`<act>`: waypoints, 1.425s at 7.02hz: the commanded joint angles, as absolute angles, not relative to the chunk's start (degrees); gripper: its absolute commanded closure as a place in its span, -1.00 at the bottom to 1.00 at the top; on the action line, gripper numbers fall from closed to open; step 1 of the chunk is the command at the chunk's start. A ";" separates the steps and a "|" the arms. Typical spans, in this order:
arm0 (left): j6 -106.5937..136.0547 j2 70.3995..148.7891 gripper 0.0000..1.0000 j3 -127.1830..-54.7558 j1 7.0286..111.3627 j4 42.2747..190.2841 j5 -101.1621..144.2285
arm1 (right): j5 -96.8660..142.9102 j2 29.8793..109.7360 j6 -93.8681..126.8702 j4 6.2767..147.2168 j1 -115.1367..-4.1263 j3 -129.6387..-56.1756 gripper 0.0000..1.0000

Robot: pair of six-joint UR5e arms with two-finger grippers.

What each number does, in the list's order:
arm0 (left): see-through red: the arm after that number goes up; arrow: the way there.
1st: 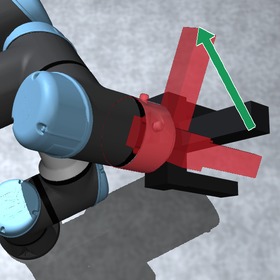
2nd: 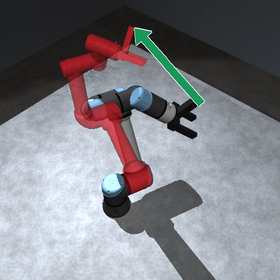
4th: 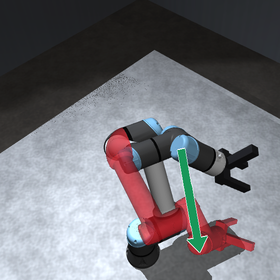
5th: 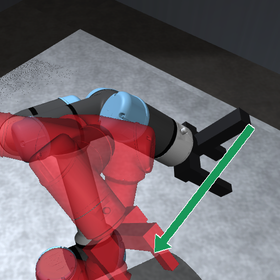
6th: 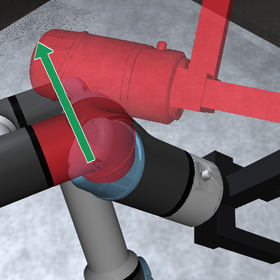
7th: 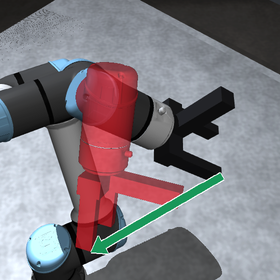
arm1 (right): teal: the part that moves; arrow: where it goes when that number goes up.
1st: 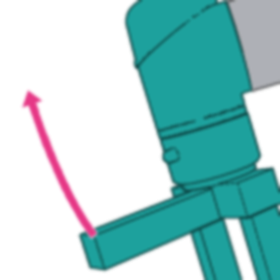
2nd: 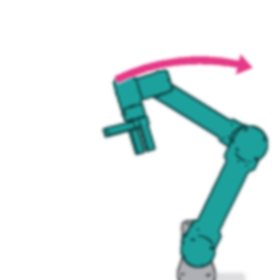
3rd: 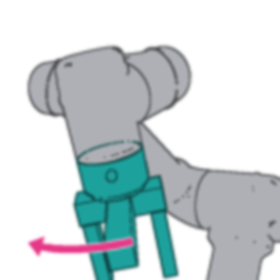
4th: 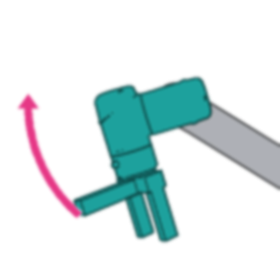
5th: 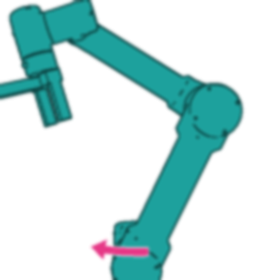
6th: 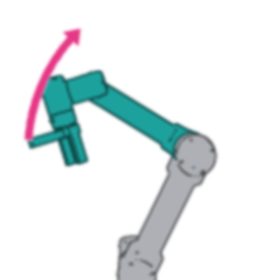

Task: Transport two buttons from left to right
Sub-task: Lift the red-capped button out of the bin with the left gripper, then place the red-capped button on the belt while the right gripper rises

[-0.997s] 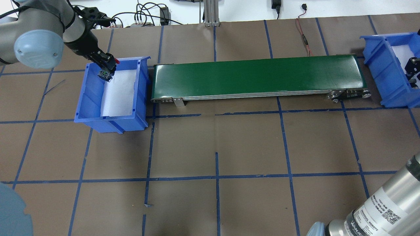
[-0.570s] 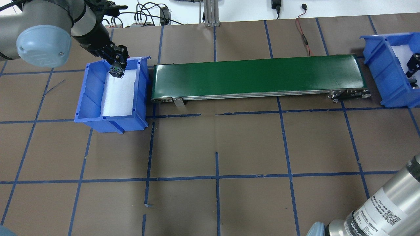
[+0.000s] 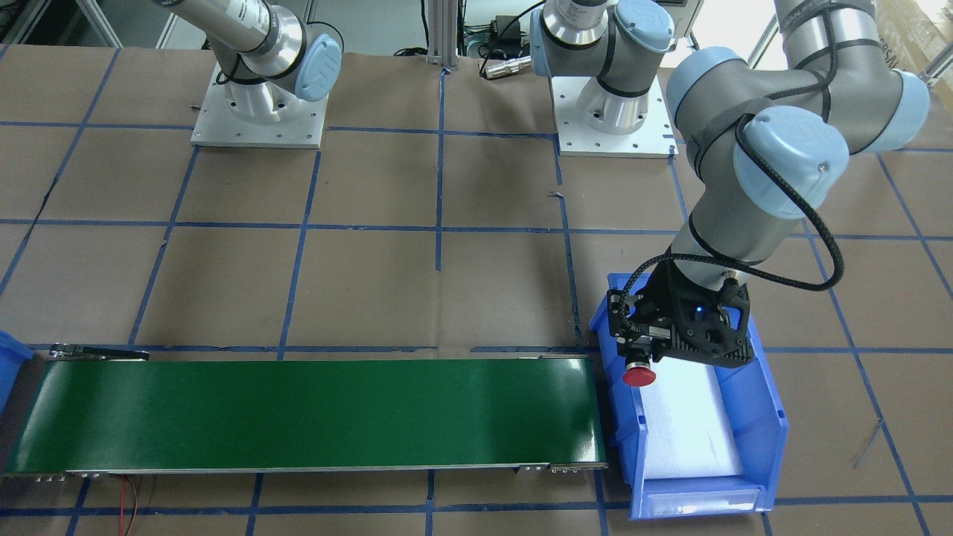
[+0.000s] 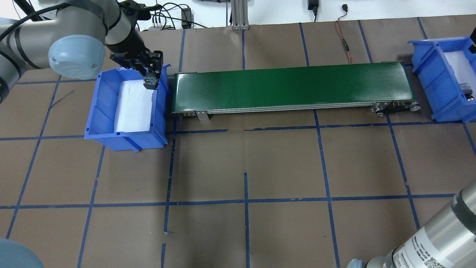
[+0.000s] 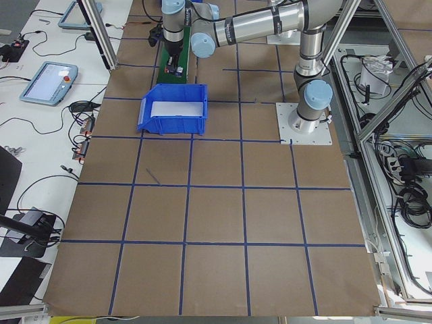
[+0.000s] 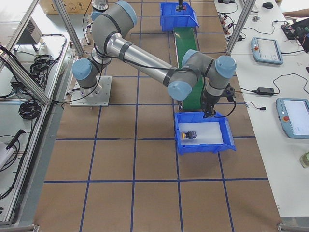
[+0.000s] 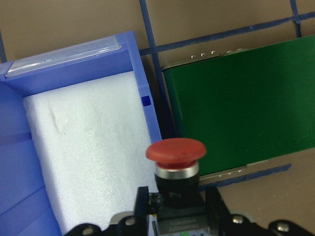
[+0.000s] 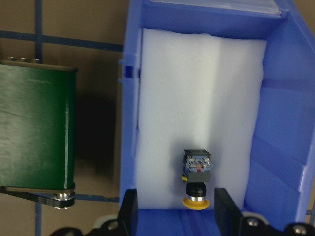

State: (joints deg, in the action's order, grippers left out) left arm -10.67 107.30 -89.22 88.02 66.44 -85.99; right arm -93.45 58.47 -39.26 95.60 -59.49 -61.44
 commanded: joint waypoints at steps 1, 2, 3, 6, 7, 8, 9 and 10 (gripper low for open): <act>-6.86 109.33 0.42 -89.21 90.78 63.12 -86.13 | -93.43 64.40 -37.45 93.96 -69.47 -61.87 -0.29; -4.85 110.29 0.42 -88.51 91.83 62.58 -86.13 | -92.12 65.38 -33.70 94.13 -74.13 -62.05 -0.73; -3.01 112.04 0.42 -86.85 92.54 62.23 -85.96 | -92.63 66.17 -31.66 94.13 -77.40 -62.22 -0.99; 1.04 117.24 0.01 -82.44 95.71 62.23 -86.31 | -92.20 68.64 -31.91 89.11 -83.66 -62.40 -1.00; 1.05 117.25 -0.30 -83.14 95.89 62.31 -86.40 | -92.28 69.51 -28.25 90.77 -86.37 -62.66 -1.00; 1.05 117.07 -0.76 -83.41 95.98 62.49 -86.57 | -92.98 70.57 -19.51 90.88 -88.75 -64.41 -1.00; 0.97 116.98 -0.84 -83.58 96.06 62.58 -88.31 | -92.90 73.19 -11.33 91.66 -89.64 -68.08 -0.99; 0.88 116.46 -1.00 -83.32 96.06 62.93 -89.72 | -92.29 75.74 -8.29 92.19 -89.65 -72.12 -0.99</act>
